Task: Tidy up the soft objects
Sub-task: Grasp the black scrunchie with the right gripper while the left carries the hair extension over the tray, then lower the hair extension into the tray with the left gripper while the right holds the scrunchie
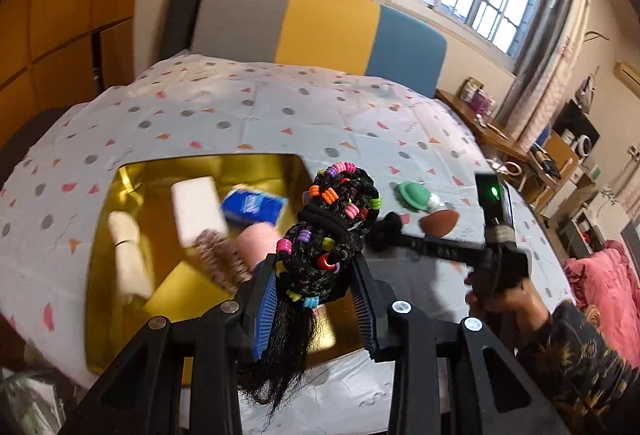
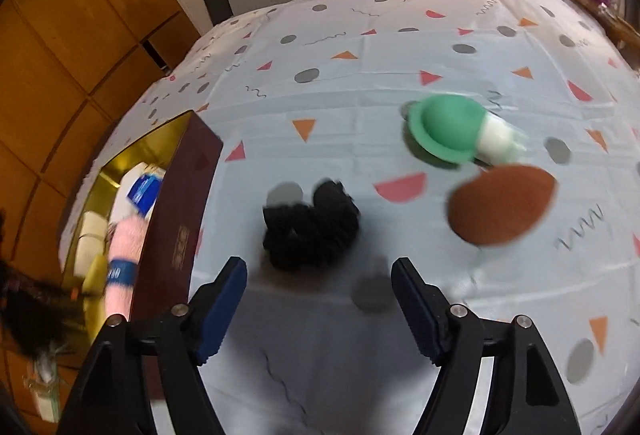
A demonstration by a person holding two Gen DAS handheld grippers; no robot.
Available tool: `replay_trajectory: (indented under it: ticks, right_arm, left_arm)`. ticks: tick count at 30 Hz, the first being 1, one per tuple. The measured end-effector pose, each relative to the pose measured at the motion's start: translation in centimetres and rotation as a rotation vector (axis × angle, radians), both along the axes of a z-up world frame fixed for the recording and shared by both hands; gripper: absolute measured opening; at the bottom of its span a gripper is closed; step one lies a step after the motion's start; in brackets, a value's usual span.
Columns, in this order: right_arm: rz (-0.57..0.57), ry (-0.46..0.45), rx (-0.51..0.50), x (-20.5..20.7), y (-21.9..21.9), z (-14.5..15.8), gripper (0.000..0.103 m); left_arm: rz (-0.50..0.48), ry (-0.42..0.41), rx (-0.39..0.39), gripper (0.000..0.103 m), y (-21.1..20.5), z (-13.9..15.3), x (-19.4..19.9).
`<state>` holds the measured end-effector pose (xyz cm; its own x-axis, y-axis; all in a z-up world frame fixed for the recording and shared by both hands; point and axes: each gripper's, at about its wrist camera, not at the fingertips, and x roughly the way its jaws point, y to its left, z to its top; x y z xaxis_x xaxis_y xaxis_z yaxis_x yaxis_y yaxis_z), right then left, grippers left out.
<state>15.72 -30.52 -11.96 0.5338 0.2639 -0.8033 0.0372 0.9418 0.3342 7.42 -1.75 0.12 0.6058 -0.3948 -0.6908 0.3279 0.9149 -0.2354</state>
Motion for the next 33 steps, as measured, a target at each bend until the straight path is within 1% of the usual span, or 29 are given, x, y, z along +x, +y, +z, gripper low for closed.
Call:
replay_trajectory:
  ticks: [4,5,6,7,8,9,10,11,15,18,21,28,33]
  right_arm:
    - [0.003,0.022,-0.079,2.1,1.7,-0.9,0.076]
    - [0.005,0.028,-0.100,2.4,2.1,-1.2,0.074]
    - [0.002,0.036,-0.124,2.7,2.4,-1.6,0.068]
    - [-0.002,0.038,-0.144,2.7,2.6,-1.9,0.056]
    - [-0.008,0.021,-0.183,2.6,2.8,-1.8,0.041]
    - [-0.004,0.017,-0.191,2.6,2.9,-1.8,0.035]
    - [-0.001,0.015,-0.181,2.5,2.8,-1.7,0.023]
    - [0.003,0.021,-0.173,2.3,2.7,-1.6,0.018]
    - [0.019,0.017,-0.146,1.0,1.9,-1.8,0.018]
    - [0.010,-0.007,-0.110,0.1,1.3,-2.1,0.018]
    - [0.005,-0.045,-0.096,-0.5,1.1,-2.5,0.017]
    - [0.001,-0.104,-0.147,-1.3,1.9,-2.8,0.017]
    - [0.002,-0.118,-0.162,-1.3,2.0,-2.8,0.017]
  left_arm:
    - [0.038,-0.008,0.020,0.035,1.6,-0.4,-1.0]
    - [0.052,-0.012,0.027,0.035,1.9,-0.5,-1.2]
    - [0.062,-0.012,0.033,0.035,2.2,-0.6,-1.4]
    - [0.068,-0.010,0.035,0.035,2.4,-0.7,-1.5]
    - [0.077,-0.010,0.037,0.035,2.6,-0.9,-1.6]
    - [0.081,-0.012,0.041,0.035,2.7,-1.0,-1.7]
    - [0.085,-0.016,0.048,0.035,2.8,-1.1,-1.9]
    - [0.088,-0.021,0.056,0.035,2.8,-1.2,-2.0]
    - [0.091,-0.021,0.058,0.035,3.0,-1.6,-2.3]
    - [0.089,-0.017,0.053,0.035,3.0,-1.8,-2.5]
    - [0.089,-0.023,0.059,0.035,3.0,-1.8,-2.8]
    - [0.098,-0.019,0.058,0.035,3.5,-2.1,-3.1]
    - [0.109,-0.012,0.065,0.035,3.9,-2.5,-3.2]
